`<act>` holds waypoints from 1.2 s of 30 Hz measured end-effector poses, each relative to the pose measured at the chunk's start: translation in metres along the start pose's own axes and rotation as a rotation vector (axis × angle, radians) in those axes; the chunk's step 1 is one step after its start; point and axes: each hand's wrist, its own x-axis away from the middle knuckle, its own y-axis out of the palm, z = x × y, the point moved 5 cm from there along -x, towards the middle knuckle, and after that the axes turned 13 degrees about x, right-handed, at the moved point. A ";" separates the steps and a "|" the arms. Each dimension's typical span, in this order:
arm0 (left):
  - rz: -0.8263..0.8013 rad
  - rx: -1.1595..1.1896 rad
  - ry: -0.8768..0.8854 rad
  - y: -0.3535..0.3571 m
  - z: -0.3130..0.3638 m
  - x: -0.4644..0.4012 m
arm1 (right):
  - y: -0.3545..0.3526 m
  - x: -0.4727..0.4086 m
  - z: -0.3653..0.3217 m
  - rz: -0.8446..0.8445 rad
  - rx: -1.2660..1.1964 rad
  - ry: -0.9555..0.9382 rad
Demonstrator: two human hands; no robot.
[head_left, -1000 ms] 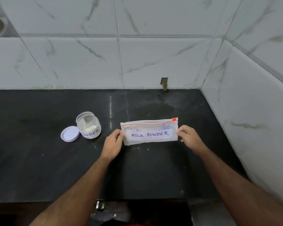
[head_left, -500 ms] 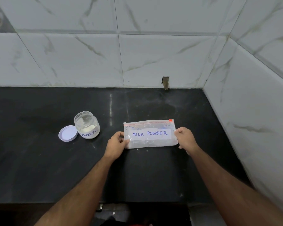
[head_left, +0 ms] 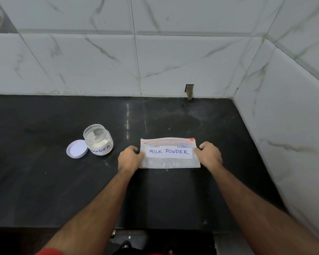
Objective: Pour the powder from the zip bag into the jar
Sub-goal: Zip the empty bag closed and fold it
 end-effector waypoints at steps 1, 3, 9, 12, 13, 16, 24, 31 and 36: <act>-0.005 -0.007 -0.017 0.001 0.001 -0.001 | -0.001 0.000 -0.003 -0.011 0.006 -0.005; -0.021 -0.013 -0.052 0.004 0.004 -0.001 | 0.000 0.000 -0.006 -0.046 -0.022 -0.001; -0.065 0.180 -0.196 0.012 -0.001 -0.003 | 0.016 -0.008 -0.002 -0.218 -0.439 0.136; -0.107 0.406 -0.264 0.014 -0.005 -0.003 | 0.014 0.000 -0.002 -0.316 -0.630 0.167; -0.125 0.459 -0.269 0.014 -0.004 -0.001 | 0.012 0.003 -0.002 -0.354 -0.677 0.166; -0.209 0.573 -0.269 0.012 0.003 0.005 | 0.005 0.013 0.001 -0.439 -0.789 0.164; -0.422 0.653 -0.203 0.004 0.022 0.026 | -0.017 0.056 0.030 -0.298 -0.865 0.056; -0.607 0.578 -0.108 0.009 0.030 0.075 | -0.024 0.141 0.075 -0.097 -0.954 0.116; -0.746 0.497 -0.068 0.016 0.021 0.137 | -0.015 0.231 0.119 0.028 -0.975 0.182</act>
